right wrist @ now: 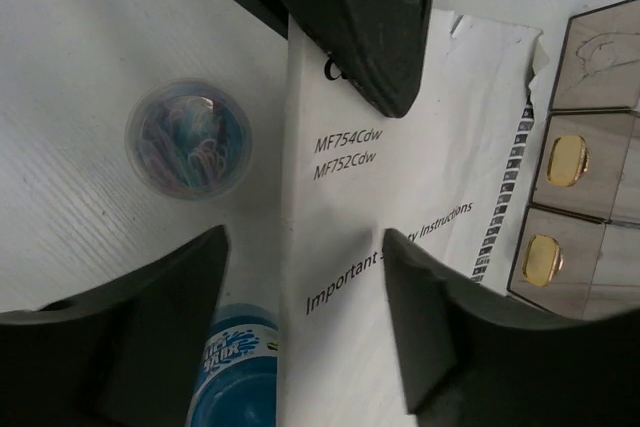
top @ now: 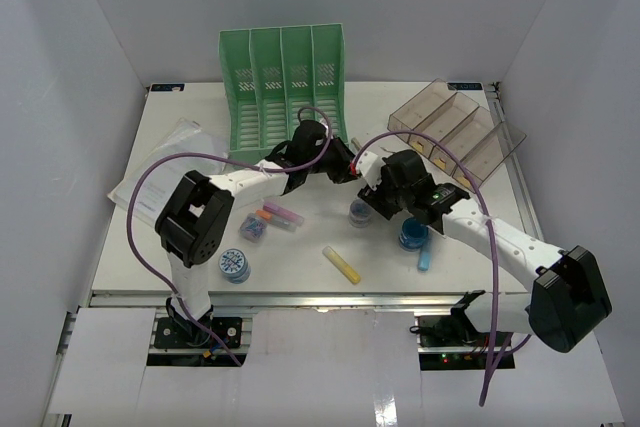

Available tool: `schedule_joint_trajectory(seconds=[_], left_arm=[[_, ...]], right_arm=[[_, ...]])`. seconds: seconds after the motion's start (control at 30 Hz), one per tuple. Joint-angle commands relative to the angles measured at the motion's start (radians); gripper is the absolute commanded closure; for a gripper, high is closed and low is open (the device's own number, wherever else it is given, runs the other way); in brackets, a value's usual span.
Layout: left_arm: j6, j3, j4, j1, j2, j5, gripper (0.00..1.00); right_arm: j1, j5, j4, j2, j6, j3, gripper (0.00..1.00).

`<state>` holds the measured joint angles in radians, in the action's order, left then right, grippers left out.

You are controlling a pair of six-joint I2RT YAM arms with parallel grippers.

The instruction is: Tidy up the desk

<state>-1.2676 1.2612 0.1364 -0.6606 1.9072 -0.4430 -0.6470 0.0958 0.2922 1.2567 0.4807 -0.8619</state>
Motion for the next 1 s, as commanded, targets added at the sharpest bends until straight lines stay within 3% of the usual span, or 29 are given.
schedule_joint_trajectory(seconds=[0.0, 0.13, 0.57, 0.67, 0.8, 0.97], left_arm=[[0.051, 0.085, -0.026, -0.005, -0.123, 0.016, 1.0], [0.052, 0.088, -0.027, -0.005, -0.122, 0.015, 1.0], [0.065, 0.128, -0.029, -0.005, -0.129, -0.028, 1.0], [0.068, 0.138, -0.034, -0.005, -0.131, -0.037, 1.0], [0.068, 0.152, -0.044, -0.005, -0.126, -0.054, 0.86], [0.073, 0.174, -0.067, -0.004, -0.111, -0.07, 0.55]], right_arm=[[-0.019, 0.072, -0.075, -0.032, -0.011, 0.01, 0.5], [-0.019, 0.107, -0.1, -0.04, -0.01, 0.028, 0.68], [-0.02, 0.126, -0.121, -0.051, 0.005, 0.034, 0.91], [-0.019, 0.112, -0.104, -0.07, 0.009, 0.018, 0.92], [-0.017, 0.079, -0.096, -0.103, 0.021, 0.006, 0.92], [-0.008, 0.049, -0.097, -0.154, 0.038, 0.001, 0.92]])
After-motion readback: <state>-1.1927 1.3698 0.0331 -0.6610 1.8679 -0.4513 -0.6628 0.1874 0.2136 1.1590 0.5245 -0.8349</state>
